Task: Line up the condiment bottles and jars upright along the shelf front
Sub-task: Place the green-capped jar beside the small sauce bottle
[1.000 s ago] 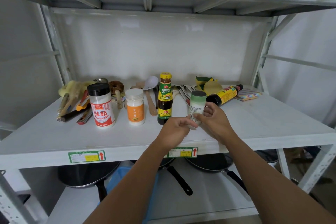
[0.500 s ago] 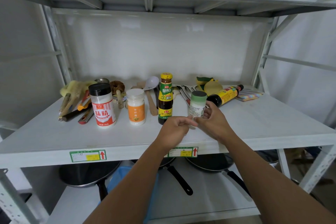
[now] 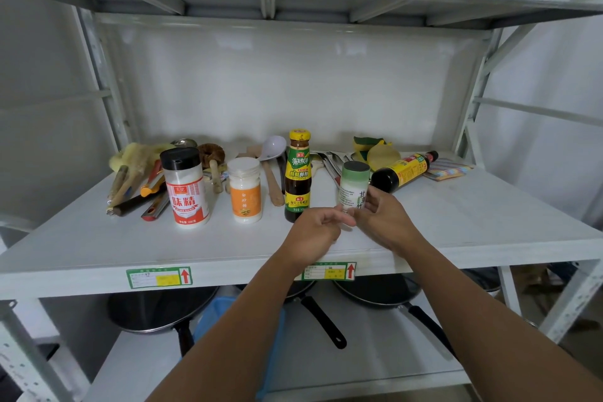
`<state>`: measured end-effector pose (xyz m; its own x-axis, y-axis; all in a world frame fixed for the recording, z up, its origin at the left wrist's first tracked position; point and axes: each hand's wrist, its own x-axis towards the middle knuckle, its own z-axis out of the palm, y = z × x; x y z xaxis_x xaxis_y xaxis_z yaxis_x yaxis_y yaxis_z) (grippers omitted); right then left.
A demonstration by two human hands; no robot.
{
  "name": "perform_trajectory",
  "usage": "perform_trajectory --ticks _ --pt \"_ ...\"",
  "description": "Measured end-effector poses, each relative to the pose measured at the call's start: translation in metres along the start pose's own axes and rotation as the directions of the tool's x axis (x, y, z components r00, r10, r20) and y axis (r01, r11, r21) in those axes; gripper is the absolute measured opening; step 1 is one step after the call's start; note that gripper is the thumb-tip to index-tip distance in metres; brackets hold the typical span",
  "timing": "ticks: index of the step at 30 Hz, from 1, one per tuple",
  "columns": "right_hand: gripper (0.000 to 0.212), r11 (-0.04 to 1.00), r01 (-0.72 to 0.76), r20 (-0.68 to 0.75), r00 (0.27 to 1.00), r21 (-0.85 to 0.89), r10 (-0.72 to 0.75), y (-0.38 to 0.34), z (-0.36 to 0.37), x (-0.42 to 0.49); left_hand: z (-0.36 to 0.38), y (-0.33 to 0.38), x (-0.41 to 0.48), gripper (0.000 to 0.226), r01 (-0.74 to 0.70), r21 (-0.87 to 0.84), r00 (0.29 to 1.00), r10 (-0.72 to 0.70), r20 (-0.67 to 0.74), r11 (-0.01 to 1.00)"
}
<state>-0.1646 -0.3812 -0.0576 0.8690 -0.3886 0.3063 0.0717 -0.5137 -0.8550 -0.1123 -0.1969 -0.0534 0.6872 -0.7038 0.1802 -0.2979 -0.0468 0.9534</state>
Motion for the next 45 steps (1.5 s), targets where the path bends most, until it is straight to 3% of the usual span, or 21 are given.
perform_trajectory --ticks 11,17,22,34,45 --pt "0.050 1.000 -0.006 -0.070 0.998 0.005 0.006 0.000 0.003 0.000 0.001 0.005 -0.002 0.045 -0.026 0.058 1.000 0.025 0.017 0.998" --pt "0.052 1.000 -0.012 0.105 0.994 -0.005 0.013 0.004 -0.017 0.002 0.002 0.007 -0.007 0.043 0.002 0.076 1.000 -0.005 0.030 0.997" --pt "0.050 1.000 -0.010 0.092 0.996 0.022 0.008 0.010 -0.019 0.002 0.001 0.004 -0.003 0.044 -0.031 0.135 0.999 0.027 0.030 0.990" --pt "0.038 0.958 0.092 0.023 0.996 -0.271 -0.089 0.012 -0.010 0.001 0.003 0.008 -0.007 0.040 -0.029 0.096 0.999 0.026 0.031 0.995" --pt "0.048 0.953 0.100 0.070 0.994 -0.285 -0.083 0.013 -0.009 0.004 0.003 0.004 -0.006 0.042 -0.029 0.059 1.000 0.029 0.001 0.998"
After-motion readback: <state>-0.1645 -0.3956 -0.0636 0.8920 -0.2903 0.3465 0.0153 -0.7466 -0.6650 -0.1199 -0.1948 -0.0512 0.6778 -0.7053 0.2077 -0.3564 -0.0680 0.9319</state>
